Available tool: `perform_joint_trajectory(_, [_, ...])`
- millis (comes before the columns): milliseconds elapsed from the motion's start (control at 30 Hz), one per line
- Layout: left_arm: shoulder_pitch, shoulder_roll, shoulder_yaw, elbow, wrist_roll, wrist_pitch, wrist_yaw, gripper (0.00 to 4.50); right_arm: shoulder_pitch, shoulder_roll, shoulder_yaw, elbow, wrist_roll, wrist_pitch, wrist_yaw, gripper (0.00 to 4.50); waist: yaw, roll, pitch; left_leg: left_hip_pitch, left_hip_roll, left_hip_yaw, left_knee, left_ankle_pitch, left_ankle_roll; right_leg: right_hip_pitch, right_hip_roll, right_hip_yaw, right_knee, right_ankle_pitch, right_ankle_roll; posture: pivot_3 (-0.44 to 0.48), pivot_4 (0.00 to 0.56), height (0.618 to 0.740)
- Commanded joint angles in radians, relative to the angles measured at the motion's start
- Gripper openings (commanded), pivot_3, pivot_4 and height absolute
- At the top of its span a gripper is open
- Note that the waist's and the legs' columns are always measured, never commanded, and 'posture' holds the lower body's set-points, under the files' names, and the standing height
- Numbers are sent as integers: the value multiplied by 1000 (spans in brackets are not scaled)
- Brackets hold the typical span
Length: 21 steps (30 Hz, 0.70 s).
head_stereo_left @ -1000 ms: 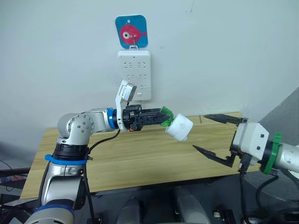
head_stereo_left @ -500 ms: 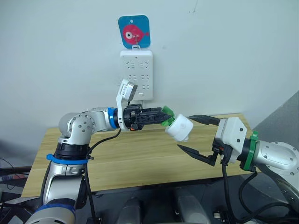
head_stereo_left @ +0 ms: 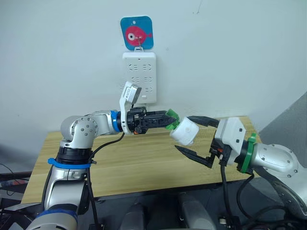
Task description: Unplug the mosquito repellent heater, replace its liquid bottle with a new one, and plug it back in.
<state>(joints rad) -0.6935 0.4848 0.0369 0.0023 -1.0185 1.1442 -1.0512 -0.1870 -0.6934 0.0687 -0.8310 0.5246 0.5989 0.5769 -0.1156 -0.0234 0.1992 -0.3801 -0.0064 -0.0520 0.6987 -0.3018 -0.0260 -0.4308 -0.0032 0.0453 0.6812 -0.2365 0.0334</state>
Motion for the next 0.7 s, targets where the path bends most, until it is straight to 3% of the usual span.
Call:
perform_joint_trajectory(33, [-16, -4, 13, -36, -16, -8, -7, 2341, -35, 18, 15, -4, -15, -3, -10, 3962, 0, 0, 0, 0, 0, 0, 0, 0, 0, 0, 0, 0, 0, 0, 0, -205, 131, 730])
perform_joint_trajectory(133, [-13, -6, 18, -42, -20, -4, -1, 2332, -40, 22, 19, 1, -20, -4, -3, 3030, 0, 0, -1, 0, 0, 0, 0, 0, 0, 0, 0, 0, 0, 0, 0, -203, 132, 730])
perform_joint_trajectory(400, [-4, -2, 22, -52, -11, 4, 35, 2327, -45, 15, 14, 6, -45, -23, 18, 2969, 0, 0, -1, 0, 0, 0, 0, 0, 0, 0, 0, 0, 0, 0, 0, -204, 135, 730])
perform_joint_trajectory(633, [-23, 118, -53, -53, 87, -69, -103, 4483, -45, -23, -23, 27, -57, -37, 62, 2969, -1, 0, -1, 0, 0, 0, 0, 0, 0, 0, 0, 0, 0, 0, 0, -207, 137, 730])
perform_joint_trajectory(700, [-34, 174, -100, -63, 119, -95, -193, 4500, -49, -49, -30, 38, -58, -45, 92, 2969, -1, 0, -1, 0, 0, 0, 0, 0, 0, 0, 0, 0, 0, 0, 0, -207, 137, 730])
